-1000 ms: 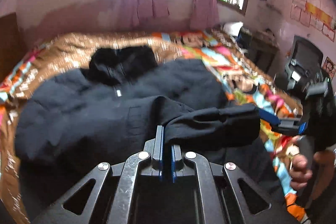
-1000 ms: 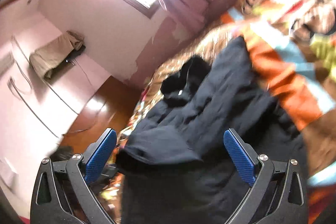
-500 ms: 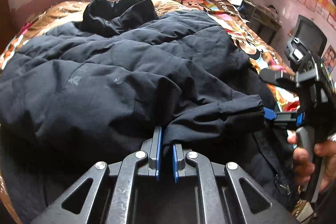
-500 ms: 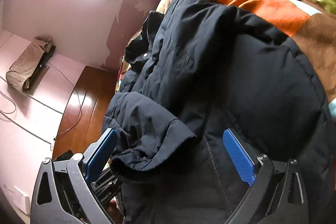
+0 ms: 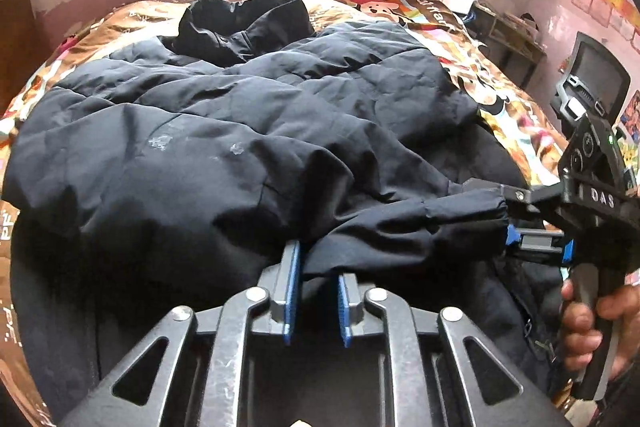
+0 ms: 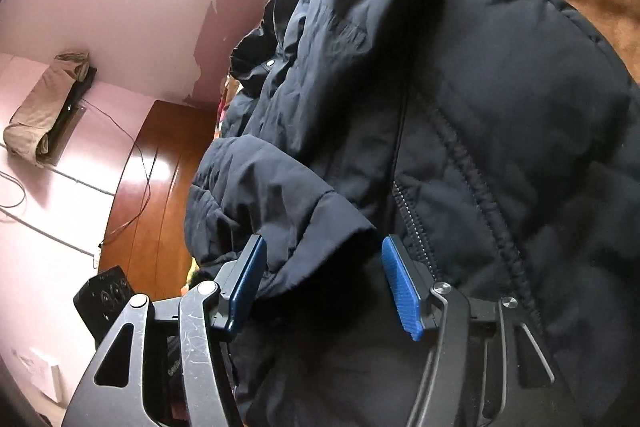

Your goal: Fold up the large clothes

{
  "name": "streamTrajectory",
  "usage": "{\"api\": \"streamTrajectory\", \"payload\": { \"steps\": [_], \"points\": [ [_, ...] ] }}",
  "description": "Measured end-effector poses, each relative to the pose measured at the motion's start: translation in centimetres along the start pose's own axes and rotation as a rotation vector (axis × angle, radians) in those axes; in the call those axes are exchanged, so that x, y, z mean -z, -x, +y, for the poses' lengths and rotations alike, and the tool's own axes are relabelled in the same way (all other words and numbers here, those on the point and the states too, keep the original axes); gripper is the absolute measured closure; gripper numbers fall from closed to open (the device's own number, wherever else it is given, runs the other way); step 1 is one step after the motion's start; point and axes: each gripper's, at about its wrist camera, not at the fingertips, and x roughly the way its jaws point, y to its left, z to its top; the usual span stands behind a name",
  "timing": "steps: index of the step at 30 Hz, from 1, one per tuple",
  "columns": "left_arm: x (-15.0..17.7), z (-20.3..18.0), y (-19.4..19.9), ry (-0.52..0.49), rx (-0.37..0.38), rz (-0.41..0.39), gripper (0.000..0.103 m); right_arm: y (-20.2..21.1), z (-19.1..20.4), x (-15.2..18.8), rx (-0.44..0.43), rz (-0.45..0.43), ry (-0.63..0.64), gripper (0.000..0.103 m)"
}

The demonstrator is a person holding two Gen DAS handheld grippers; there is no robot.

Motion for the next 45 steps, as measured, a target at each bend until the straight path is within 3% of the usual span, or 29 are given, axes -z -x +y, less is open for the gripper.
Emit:
{"api": "streamTrajectory", "payload": {
  "steps": [3, 5, 8, 13, 19, 23, 28, 31, 33, 35, 37, 39, 42, 45],
  "points": [
    [0.4, 0.2, 0.4, 0.010, 0.003, 0.013, 0.062, -0.3, 0.6, 0.0, 0.025, 0.002, -0.008, 0.079],
    [0.6, 0.6, 0.8, 0.030, 0.010, 0.017, 0.040, -0.1, 0.8, 0.1, 0.029, -0.001, -0.009, 0.092],
    [1.0, 1.4, 1.9, 0.048, 0.020, 0.023, 0.019, 0.3, 1.9, 0.4, 0.037, -0.023, 0.017, 0.098],
    [1.6, 3.7, 6.0, 0.115, 0.030, -0.032, 0.017, 2.6, 6.7, -0.8, 0.116, -0.117, 0.192, 0.098],
    [0.5, 9.2, 9.7, 0.158, -0.134, -0.146, 0.017, 5.0, 12.1, -3.6, 0.265, -0.290, 0.413, 0.099],
    [-1.7, 14.1, 7.8, 0.184, -0.175, -0.167, 0.017, 4.3, 13.6, -6.7, 0.398, -0.406, 0.520, 0.099],
    [-5.9, 17.7, 4.0, 0.217, -0.154, -0.176, 0.018, -0.3, 13.4, -10.3, 0.544, -0.414, 0.593, 0.097],
    [-8.4, 18.4, 2.2, 0.252, -0.123, -0.156, 0.018, -1.1, 13.1, -11.9, 0.615, -0.418, 0.577, 0.086],
    [-10.2, 18.4, 0.9, 0.269, -0.110, -0.108, 0.018, -0.7, 13.5, -12.0, 0.675, -0.438, 0.578, 0.061],
    [-11.4, 18.0, -0.3, 0.271, -0.105, -0.045, 0.018, -0.3, 14.3, -11.8, 0.704, -0.449, 0.591, 0.044],
    [-12.6, 17.1, -1.6, 0.246, -0.083, 0.033, 0.019, -0.1, 15.5, -11.8, 0.698, -0.434, 0.624, 0.043],
    [-13.3, 16.3, -2.5, 0.209, -0.055, 0.072, 0.019, -0.6, 16.8, -11.9, 0.595, -0.357, 0.670, 0.043],
    [-14.1, 14.7, -4.2, 0.106, -0.051, 0.115, 0.019, -4.0, 18.3, -11.6, 0.511, -0.161, 0.791, 0.044],
    [-14.3, 14.0, -5.9, 0.043, -0.041, 0.143, 0.021, -8.2, 18.4, -11.4, 0.474, 0.015, 0.873, 0.056]
  ]
}}
